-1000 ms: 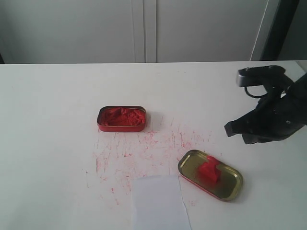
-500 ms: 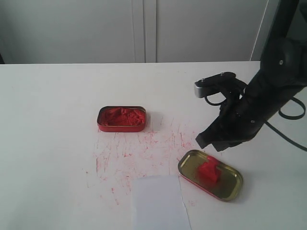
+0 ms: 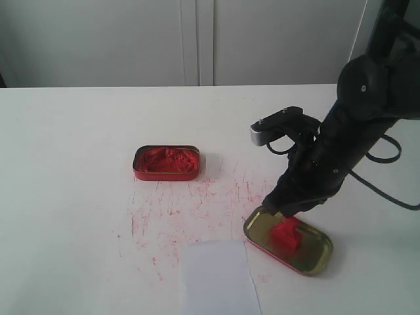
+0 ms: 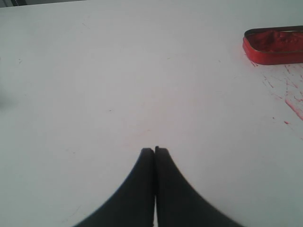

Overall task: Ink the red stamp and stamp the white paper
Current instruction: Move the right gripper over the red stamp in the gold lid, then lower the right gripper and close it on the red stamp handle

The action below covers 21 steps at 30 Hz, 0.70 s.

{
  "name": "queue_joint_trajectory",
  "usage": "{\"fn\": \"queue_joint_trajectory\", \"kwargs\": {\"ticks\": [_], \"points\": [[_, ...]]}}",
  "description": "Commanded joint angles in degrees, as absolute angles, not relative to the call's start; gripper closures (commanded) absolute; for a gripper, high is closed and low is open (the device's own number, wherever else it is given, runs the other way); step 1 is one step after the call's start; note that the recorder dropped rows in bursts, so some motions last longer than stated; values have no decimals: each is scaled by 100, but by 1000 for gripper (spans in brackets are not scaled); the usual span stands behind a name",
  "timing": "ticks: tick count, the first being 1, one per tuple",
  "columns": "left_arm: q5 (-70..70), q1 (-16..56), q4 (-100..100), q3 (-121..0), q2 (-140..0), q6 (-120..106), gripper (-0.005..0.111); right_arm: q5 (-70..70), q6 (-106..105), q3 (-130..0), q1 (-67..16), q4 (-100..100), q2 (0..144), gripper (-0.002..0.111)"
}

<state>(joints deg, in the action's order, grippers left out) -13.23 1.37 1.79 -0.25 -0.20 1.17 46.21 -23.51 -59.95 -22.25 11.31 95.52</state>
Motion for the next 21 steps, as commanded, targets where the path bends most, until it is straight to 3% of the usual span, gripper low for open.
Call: {"fn": "queue_joint_trajectory", "kwargs": {"ticks": [1, 21], "points": [[-1291, 129, 166, 0, 0, 131, 107, 4539, -2421, -6021, -2293, 1032, 9558, 75], [-1291, 129, 166, 0, 0, 131, 107, 4383, -2421, -5984, -2353, 870, 10238, 75]]}}
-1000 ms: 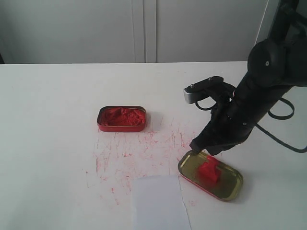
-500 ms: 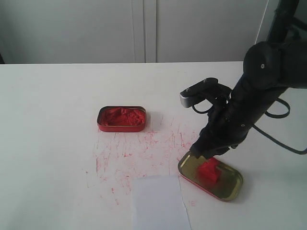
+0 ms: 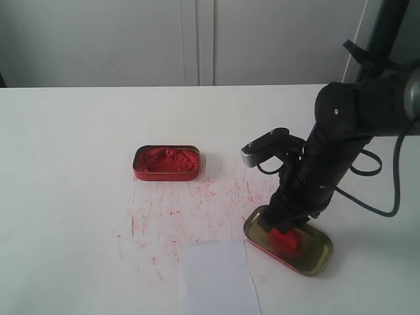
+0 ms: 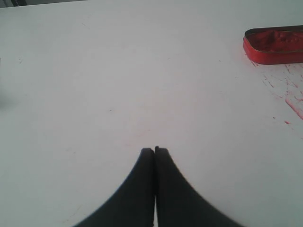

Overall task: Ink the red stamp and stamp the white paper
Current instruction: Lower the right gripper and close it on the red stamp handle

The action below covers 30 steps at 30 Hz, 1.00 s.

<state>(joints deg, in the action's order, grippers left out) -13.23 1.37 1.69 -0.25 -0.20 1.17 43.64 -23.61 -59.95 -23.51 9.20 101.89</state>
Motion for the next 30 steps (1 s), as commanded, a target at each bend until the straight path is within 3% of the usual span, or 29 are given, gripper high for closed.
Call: {"fn": "queue_joint_trajectory", "kwargs": {"ticks": [1, 30], "points": [[-1291, 129, 166, 0, 0, 131, 107, 4383, -2421, -5984, -2353, 855, 10238, 75], [-1291, 129, 166, 0, 0, 131, 107, 4474, -2225, -6076, -2353, 767, 10400, 76]]}}
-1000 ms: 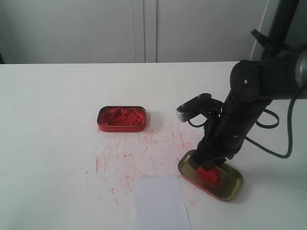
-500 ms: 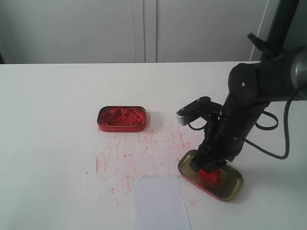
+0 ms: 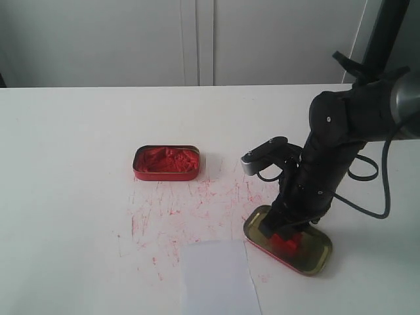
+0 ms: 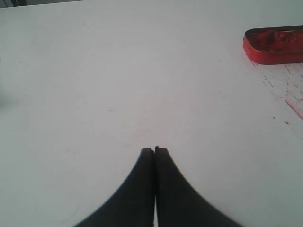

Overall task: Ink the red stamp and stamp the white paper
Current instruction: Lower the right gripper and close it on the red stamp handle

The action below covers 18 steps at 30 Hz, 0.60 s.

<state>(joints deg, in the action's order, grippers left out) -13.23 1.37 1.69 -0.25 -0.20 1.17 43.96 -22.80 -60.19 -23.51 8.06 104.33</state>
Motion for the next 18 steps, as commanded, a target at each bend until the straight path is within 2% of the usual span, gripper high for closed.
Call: {"fn": "queue_joint_trajectory", "kwargs": {"ticks": [1, 9, 18], "points": [[-1291, 129, 166, 0, 0, 131, 107, 4474, -2225, -6076, -2353, 767, 10400, 77], [-1291, 129, 166, 0, 0, 131, 107, 4579, -2225, -6076, -2353, 767, 10400, 108], [-1291, 129, 166, 0, 0, 131, 107, 4578, -2225, -6120, -2353, 754, 10397, 108]]}}
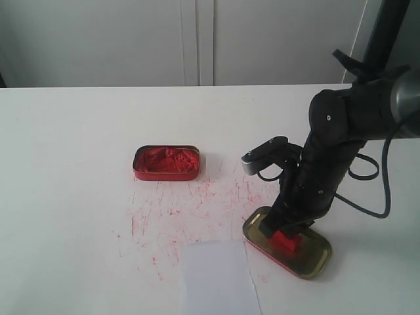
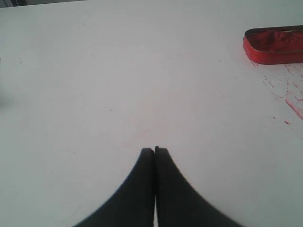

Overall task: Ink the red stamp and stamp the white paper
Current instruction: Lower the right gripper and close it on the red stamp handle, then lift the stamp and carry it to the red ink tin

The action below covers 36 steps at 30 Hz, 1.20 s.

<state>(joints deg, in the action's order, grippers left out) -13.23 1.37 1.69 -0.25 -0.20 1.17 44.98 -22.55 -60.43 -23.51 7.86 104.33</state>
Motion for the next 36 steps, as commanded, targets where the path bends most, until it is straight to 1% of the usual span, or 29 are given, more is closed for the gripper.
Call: {"fn": "queue_joint_trajectory", "kwargs": {"ticks": [1, 15, 36], "points": [[-1291, 129, 166, 0, 0, 131, 107, 4609, -2225, -6134, -2353, 754, 10387, 108], [-1291, 129, 166, 0, 0, 131, 107, 4595, -2132, -6221, -2353, 817, 9857, 108], [-1290, 129, 166, 0, 0, 131, 107, 4581, -2037, -6221, -2353, 901, 9831, 108]]}}
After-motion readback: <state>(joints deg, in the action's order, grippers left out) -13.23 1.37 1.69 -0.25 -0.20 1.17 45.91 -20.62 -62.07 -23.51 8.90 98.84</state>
